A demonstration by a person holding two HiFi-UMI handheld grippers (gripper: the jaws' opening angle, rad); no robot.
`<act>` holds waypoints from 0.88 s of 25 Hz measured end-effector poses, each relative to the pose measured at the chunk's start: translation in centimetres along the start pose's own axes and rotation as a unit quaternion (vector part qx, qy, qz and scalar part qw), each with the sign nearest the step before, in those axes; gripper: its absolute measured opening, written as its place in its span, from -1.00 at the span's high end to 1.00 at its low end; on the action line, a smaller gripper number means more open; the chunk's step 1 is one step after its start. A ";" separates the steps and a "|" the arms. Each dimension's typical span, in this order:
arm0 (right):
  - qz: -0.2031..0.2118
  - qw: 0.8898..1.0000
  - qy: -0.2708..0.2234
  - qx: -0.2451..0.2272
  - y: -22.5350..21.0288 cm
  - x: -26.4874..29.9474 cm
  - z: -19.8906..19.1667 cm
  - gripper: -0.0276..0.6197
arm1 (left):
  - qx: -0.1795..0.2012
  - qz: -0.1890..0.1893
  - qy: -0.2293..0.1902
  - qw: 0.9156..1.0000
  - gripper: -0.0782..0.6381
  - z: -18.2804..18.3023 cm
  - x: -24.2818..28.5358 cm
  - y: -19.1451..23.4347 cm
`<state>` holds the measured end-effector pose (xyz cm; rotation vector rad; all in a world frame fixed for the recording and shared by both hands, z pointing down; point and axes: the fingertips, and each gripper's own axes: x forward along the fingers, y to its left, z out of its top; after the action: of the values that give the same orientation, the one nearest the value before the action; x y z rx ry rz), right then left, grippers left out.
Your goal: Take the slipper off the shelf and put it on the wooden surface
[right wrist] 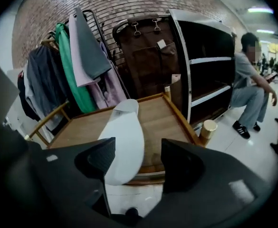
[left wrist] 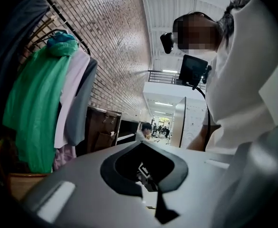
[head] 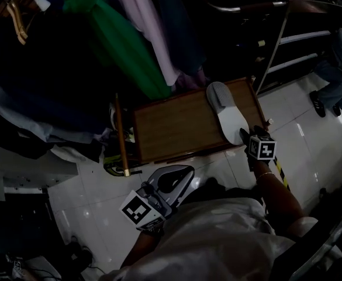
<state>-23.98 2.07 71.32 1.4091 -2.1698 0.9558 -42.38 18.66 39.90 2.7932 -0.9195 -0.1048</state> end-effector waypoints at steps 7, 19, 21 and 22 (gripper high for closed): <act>0.006 0.997 -0.066 -0.041 0.4 -8.5 2.6 -0.03 | -0.016 -0.051 -0.006 0.999 0.80 -0.3 2.7 0.3; 0.245 0.926 -0.227 -0.174 14.3 -29.2 13.6 -0.14 | -0.013 -0.180 -0.054 0.982 0.80 4.7 8.4 -9.2; 0.249 0.919 -0.244 -0.186 14.9 -31.2 14.4 -0.11 | -0.024 -0.179 -0.050 0.982 0.80 4.7 8.9 -11.0; 0.250 0.915 -0.254 -0.189 14.9 -32.1 14.7 -0.11 | -0.026 -0.179 -0.049 0.982 0.79 4.7 9.2 -11.6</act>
<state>-23.20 16.20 35.75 0.9995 -2.9909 0.2714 -28.84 21.55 32.86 2.8939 -0.4132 -0.3169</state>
